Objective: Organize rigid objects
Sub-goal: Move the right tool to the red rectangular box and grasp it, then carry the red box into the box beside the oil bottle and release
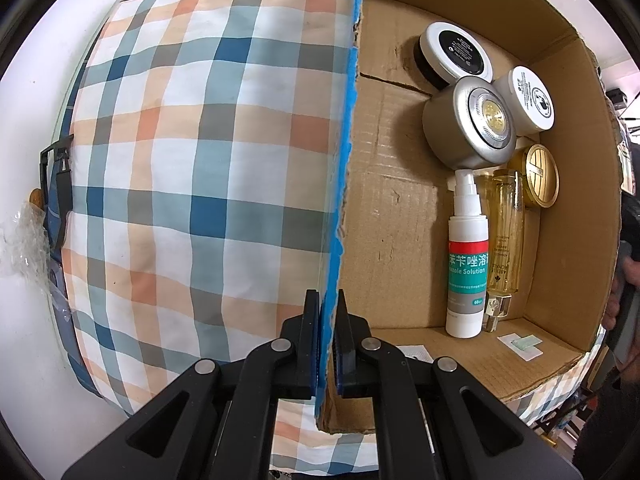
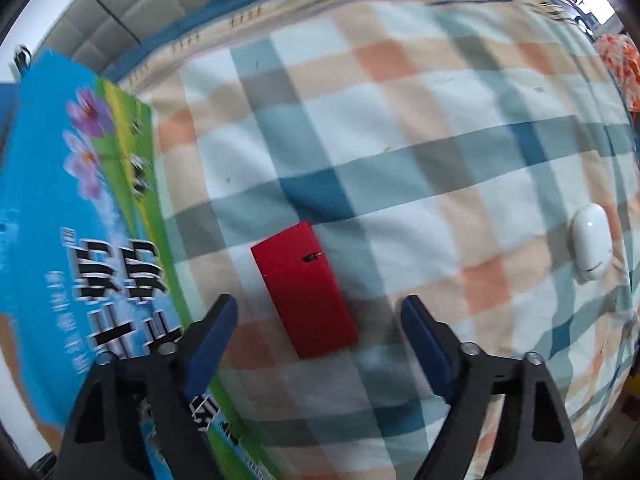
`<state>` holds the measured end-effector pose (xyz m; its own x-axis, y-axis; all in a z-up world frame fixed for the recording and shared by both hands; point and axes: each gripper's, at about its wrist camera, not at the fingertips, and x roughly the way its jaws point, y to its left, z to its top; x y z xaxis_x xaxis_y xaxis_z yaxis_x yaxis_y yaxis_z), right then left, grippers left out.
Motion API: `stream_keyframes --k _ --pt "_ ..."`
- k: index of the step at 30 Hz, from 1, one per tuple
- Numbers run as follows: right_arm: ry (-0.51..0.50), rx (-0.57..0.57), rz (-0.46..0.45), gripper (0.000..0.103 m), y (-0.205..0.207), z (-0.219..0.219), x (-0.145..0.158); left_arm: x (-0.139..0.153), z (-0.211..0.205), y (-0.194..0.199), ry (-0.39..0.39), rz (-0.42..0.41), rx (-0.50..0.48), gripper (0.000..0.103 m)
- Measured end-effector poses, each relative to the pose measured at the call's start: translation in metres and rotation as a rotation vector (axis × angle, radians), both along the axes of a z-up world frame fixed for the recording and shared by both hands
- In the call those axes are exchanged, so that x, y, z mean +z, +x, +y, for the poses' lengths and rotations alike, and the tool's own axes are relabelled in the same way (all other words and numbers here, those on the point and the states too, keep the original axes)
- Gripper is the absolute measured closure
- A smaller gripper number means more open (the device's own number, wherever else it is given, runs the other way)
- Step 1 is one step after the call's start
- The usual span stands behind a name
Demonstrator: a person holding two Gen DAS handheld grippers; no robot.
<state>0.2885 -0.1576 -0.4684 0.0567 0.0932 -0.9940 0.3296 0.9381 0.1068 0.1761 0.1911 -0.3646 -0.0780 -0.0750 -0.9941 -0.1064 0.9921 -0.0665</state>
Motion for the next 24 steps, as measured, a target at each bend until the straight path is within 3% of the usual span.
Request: stream_keyframes --k 3,6,7,8,18,24 --pt "-0.046 0.010 0.013 0.031 0.003 0.005 -0.008 0.000 0.000 0.001 0.001 -0.001 -0.003 0.099" --pt "-0.091 0.030 0.007 0.047 0.001 0.007 -0.005 -0.002 0.001 0.001 0.001 0.000 -0.009 0.099" --pt "-0.101 0.034 0.004 0.061 0.000 0.007 -0.004 -0.002 0.000 0.002 0.000 0.001 -0.009 0.099" --pt "-0.114 0.033 0.006 0.064 -0.002 0.005 -0.002 -0.003 -0.001 0.003 0.000 0.001 -0.009 0.099" --pt "-0.077 0.017 0.024 0.065 -0.034 0.003 0.004 -0.004 -0.004 0.004 -0.004 -0.003 -0.016 0.099" --pt "-0.012 -0.014 -0.059 0.066 -0.053 0.008 0.044 -0.003 -0.005 0.004 -0.006 -0.004 -0.021 0.099"
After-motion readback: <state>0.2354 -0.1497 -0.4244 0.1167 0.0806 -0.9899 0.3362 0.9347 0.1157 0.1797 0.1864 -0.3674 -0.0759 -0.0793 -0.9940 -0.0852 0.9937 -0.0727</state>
